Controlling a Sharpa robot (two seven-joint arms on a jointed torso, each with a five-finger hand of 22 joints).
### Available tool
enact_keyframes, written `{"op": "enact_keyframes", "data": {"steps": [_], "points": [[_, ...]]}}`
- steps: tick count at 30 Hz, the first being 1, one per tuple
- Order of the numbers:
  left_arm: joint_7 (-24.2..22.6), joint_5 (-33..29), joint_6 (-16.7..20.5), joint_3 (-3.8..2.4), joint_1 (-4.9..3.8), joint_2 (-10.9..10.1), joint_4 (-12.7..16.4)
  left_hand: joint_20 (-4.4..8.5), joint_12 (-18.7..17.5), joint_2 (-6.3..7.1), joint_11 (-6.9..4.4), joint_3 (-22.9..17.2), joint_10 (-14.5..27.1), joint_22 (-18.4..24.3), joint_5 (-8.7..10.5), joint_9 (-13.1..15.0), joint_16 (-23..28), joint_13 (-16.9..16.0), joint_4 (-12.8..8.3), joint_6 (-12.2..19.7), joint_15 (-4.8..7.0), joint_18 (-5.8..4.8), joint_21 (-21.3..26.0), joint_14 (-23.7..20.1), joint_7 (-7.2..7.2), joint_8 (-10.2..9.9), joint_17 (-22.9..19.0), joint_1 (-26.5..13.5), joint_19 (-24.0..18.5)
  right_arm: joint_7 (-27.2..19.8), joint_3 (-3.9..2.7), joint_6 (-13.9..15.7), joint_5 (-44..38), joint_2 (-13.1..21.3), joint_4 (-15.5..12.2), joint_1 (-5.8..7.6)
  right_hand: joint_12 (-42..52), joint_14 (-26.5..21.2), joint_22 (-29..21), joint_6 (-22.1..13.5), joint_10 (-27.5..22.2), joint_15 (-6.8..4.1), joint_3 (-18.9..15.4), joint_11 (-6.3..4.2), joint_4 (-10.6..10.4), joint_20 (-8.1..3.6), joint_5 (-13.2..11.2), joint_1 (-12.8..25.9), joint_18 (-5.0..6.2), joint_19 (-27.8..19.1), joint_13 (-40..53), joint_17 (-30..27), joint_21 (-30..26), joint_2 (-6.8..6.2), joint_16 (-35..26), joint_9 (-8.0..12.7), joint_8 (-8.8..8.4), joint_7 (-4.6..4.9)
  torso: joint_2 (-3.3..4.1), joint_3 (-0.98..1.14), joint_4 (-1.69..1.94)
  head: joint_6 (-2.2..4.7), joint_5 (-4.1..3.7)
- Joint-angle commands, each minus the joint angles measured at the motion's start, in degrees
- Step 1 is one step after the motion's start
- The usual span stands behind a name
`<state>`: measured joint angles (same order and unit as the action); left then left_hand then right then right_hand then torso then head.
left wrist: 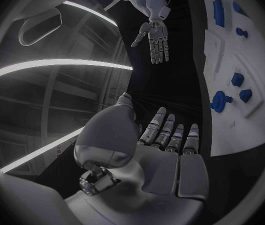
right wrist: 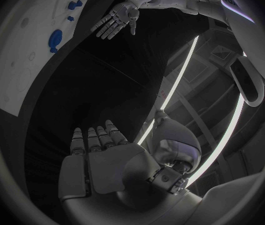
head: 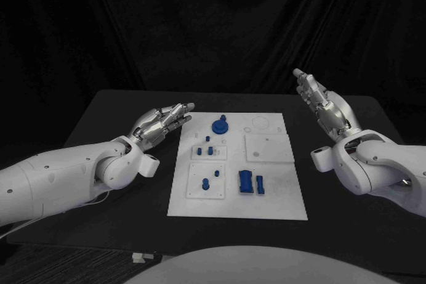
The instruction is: Assemble the parts on the task board
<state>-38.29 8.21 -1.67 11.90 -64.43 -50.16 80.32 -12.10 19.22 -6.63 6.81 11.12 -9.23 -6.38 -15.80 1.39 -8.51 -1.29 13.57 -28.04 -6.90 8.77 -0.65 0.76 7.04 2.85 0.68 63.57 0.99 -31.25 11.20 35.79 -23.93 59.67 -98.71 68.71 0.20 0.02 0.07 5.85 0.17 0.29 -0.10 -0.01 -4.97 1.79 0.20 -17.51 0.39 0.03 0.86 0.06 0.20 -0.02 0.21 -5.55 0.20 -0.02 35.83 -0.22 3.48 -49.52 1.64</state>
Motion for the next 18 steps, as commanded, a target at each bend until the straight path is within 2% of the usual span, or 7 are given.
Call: {"op": "enact_keyframes", "data": {"steps": [1,3,4,6,14,15,18], "points": [[0.34,-0.67,3.32,-0.66,0.25,0.43,0.73,3.97,-6.28,2.18,-2.26,-3.68,2.99,2.09,5.17,-1.39,2.80,1.29,-4.41,9.18,2.21,-2.95,0.65,-0.76,-2.31,-2.85,-0.68,-20.83,-0.99,0.54,-1.03,1.48,3.03,-1.53,0.88,-0.96,-0.20,-0.02,-0.07,-5.85,-0.17,-0.29,0.10,0.01,4.97,-1.79,-0.20,7.47,-0.39,-0.03,-0.86,-0.06,-0.20,0.02,-0.21,5.55,-0.20,0.02,-0.48,0.03,-0.38,1.42,-0.14],[0.75,-1.04,5.43,-1.22,0.45,0.68,1.18,4.64,-7.31,2.53,-2.67,-4.32,3.40,6.38,6.00,-1.39,3.25,1.29,-5.05,10.67,2.55,-2.94,0.65,-0.76,-2.68,-2.85,-0.68,-24.18,-0.99,0.63,-2.06,2.17,5.15,-2.90,1.68,-1.74,-0.20,-0.02,-0.07,-5.85,-0.17,-0.29,0.10,0.01,4.97,-1.79,-0.20,10.48,-0.39,-0.03,-0.86,-0.06,-0.20,0.02,-0.21,5.55,-0.20,0.02,-0.80,0.04,-0.62,2.48,-0.26],[0.98,-1.26,6.66,-1.55,0.56,0.83,1.44,4.90,-7.79,6.63,-6.81,-4.53,3.61,6.38,6.39,-1.39,3.45,1.29,-5.46,11.35,2.75,-3.25,0.65,-0.76,-2.87,-2.85,-0.68,-25.78,-0.99,0.69,-2.66,2.57,6.38,-3.68,2.14,-2.18,-0.20,-0.02,-0.07,-5.85,-0.17,-0.29,0.10,0.01,4.97,-1.79,-0.20,11.67,-0.39,-0.03,-0.86,-0.06,-0.20,0.02,-0.21,5.55,-0.20,0.02,-0.99,0.05,-0.76,3.10,-0.32],[1.53,-1.76,9.50,-2.30,0.83,1.17,2.03,5.48,-8.69,6.63,-6.81,-5.10,4.15,6.38,7.14,-1.39,3.87,1.29,-6.05,12.66,6.90,-3.54,0.65,-0.76,-7.04,-2.85,-0.68,-28.73,-0.99,0.81,-4.03,3.50,9.21,-5.50,3.21,-3.21,-0.20,-0.02,-0.07,-5.85,-0.17,-0.29,0.10,0.01,4.97,-1.79,-0.20,13.49,-0.39,-0.03,-0.86,-0.06,-0.20,0.02,-0.21,5.55,-0.20,0.02,-1.42,0.07,-1.08,4.50,-0.48],[4.26,-4.30,23.74,-6.07,2.18,2.86,5.02,7.18,-11.52,6.63,-6.81,-6.79,9.23,6.38,9.47,-1.39,8.51,1.29,-7.97,16.80,6.90,-4.55,0.65,-0.76,-7.04,-2.85,-0.68,-38.12,-0.99,1.29,-9.37,7.10,20.18,-12.57,7.35,-7.19,-0.20,-0.02,-0.07,-5.85,-0.17,-0.29,0.10,0.01,4.97,-1.79,-0.20,17.51,-0.39,-0.03,-0.86,-0.06,-0.20,0.02,-0.21,5.55,-0.20,0.02,-3.44,0.16,-2.59,11.17,-1.21],[4.61,-4.61,25.52,-6.54,2.35,3.07,5.39,7.39,-11.84,6.63,-6.81,-7.00,9.23,6.38,9.73,-1.39,8.51,1.29,-8.18,17.24,6.90,-8.77,0.65,-0.76,-7.04,-2.85,-0.68,-39.15,-0.99,1.33,-9.79,7.38,21.04,-13.12,7.67,-7.50,-0.20,-0.02,-0.07,-5.85,-0.17,-0.29,0.10,0.01,4.97,-1.79,-0.20,17.51,-0.39,-0.03,-0.86,-0.06,-0.20,0.02,-0.21,5.55,-0.20,0.02,-3.64,0.17,-2.73,11.80,-1.28],[5.80,-5.72,31.76,-8.19,2.94,3.81,6.70,7.85,-12.71,6.63,-6.81,-11.12,9.23,6.38,10.44,-1.39,8.51,1.29,-8.93,18.52,6.90,-8.77,0.65,-0.76,-7.04,-2.85,-0.68,-42.00,-0.99,1.42,-10.82,8.07,23.16,-14.49,8.47,-8.27,-0.20,-0.02,-0.07,-5.85,-0.17,-0.29,0.10,0.01,4.97,-1.79,-0.20,17.51,-0.39,-0.03,-0.86,-0.06,-0.20,0.02,-0.21,5.55,-0.20,0.02,-4.18,0.20,-3.13,13.59,-1.47]]}}
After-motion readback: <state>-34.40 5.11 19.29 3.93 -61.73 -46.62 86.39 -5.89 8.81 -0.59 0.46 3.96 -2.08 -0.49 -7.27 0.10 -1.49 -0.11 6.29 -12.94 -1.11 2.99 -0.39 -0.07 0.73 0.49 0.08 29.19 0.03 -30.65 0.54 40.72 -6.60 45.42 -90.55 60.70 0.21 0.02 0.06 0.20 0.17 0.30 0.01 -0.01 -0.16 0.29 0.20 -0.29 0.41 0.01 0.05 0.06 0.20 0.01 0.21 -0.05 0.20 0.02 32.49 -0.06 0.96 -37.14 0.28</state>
